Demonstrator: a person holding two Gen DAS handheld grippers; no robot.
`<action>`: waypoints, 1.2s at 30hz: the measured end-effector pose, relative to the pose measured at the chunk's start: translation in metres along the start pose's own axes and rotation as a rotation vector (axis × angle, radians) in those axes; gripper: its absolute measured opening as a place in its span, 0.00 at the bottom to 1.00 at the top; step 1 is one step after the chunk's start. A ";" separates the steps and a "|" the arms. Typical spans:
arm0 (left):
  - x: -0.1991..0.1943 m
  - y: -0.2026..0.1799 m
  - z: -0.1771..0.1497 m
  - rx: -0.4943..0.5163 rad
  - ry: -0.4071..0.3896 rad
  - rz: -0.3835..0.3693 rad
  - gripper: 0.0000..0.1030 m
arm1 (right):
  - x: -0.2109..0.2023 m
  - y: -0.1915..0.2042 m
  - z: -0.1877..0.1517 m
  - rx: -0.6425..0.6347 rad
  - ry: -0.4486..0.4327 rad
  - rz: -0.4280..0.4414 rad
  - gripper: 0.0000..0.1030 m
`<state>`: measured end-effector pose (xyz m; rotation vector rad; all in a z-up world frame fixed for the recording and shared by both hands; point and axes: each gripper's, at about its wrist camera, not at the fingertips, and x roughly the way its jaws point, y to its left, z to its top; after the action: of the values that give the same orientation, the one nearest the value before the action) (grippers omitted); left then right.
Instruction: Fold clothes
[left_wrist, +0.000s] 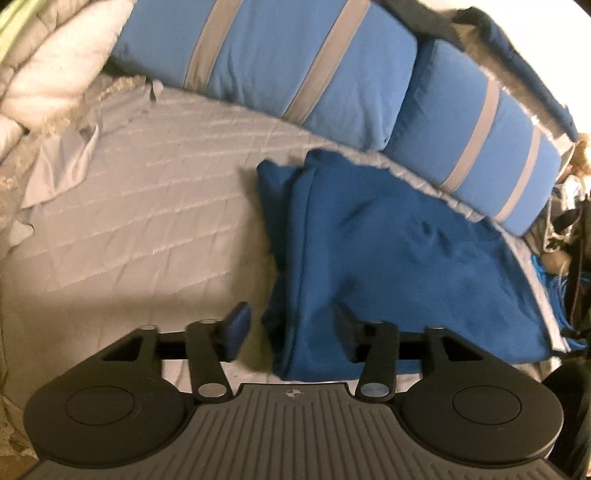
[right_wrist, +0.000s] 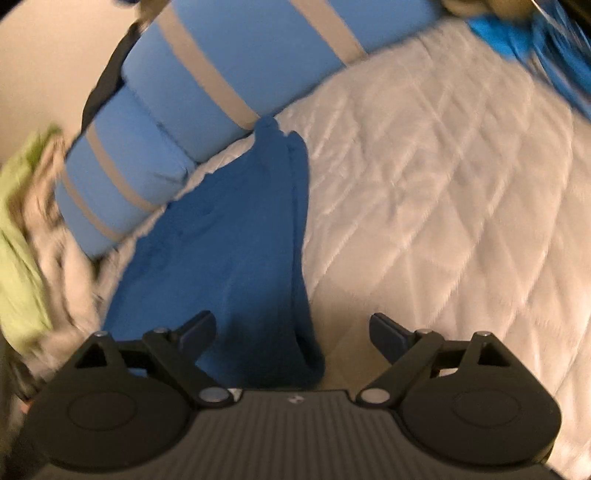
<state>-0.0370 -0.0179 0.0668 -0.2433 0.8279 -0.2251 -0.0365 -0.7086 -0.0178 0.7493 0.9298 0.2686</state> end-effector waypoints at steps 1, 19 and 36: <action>-0.004 -0.003 0.000 0.000 -0.014 -0.003 0.59 | 0.001 -0.004 -0.002 0.037 0.006 0.024 0.92; -0.010 -0.070 -0.018 0.076 -0.164 -0.105 0.65 | 0.042 -0.009 -0.019 0.219 -0.030 0.202 0.73; -0.010 -0.045 -0.022 -0.141 -0.246 -0.187 0.65 | 0.034 0.041 0.012 0.039 -0.064 0.155 0.15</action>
<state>-0.0649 -0.0600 0.0729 -0.4725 0.5768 -0.3056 -0.0028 -0.6666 -0.0065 0.8633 0.8198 0.3616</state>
